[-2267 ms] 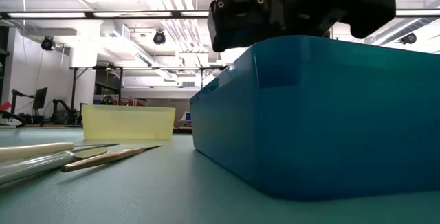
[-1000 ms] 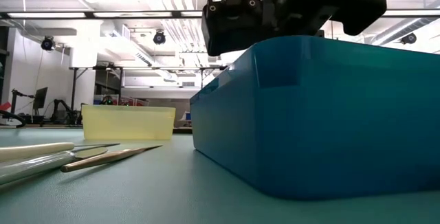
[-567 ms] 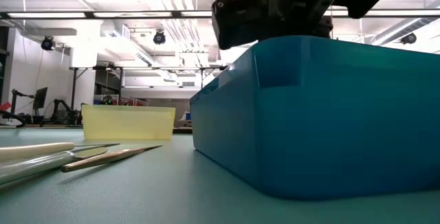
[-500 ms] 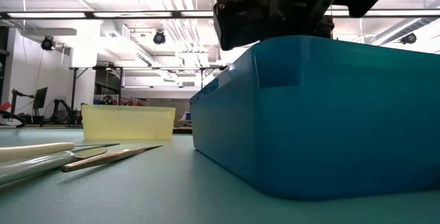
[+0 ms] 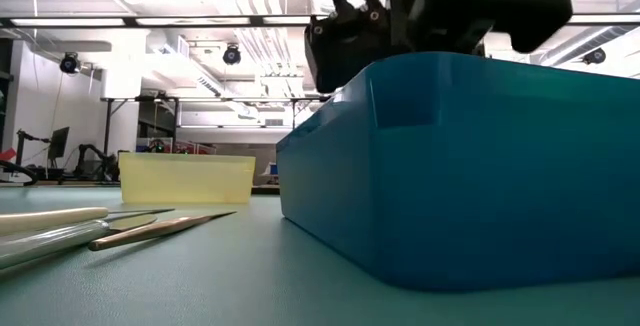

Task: Sort silverware by color (type)
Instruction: Adjust the yellow knife in the blue bin

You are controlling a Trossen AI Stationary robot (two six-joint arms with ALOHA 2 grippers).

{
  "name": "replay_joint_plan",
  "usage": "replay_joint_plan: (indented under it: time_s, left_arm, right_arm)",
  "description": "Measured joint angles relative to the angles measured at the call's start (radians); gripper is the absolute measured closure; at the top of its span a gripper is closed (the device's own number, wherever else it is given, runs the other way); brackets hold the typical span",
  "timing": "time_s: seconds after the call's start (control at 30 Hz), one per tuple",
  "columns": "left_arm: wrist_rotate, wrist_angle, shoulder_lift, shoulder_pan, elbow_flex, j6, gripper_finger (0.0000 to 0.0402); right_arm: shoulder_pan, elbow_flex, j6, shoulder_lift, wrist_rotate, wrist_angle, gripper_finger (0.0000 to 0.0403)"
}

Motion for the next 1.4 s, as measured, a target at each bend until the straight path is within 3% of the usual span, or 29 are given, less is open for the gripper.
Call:
replay_joint_plan:
  time_s: [0.67,1.07,1.4]
  left_arm:
    - [0.000,-0.010,-0.008,0.000,0.000,0.000,0.0202]
    - [0.000,-0.011,-0.008,0.000,0.000,0.000,0.0202]
    - [0.000,-0.011,-0.008,0.000,0.000,0.000,0.0202]
  right_arm:
    - [-0.012,0.000,0.051,-0.003,0.038,0.039,0.0394]
    - [-0.018,0.000,0.116,-0.031,0.032,-0.060,0.0394]
    - [0.004,0.000,0.112,0.000,-0.003,-0.021,0.0394]
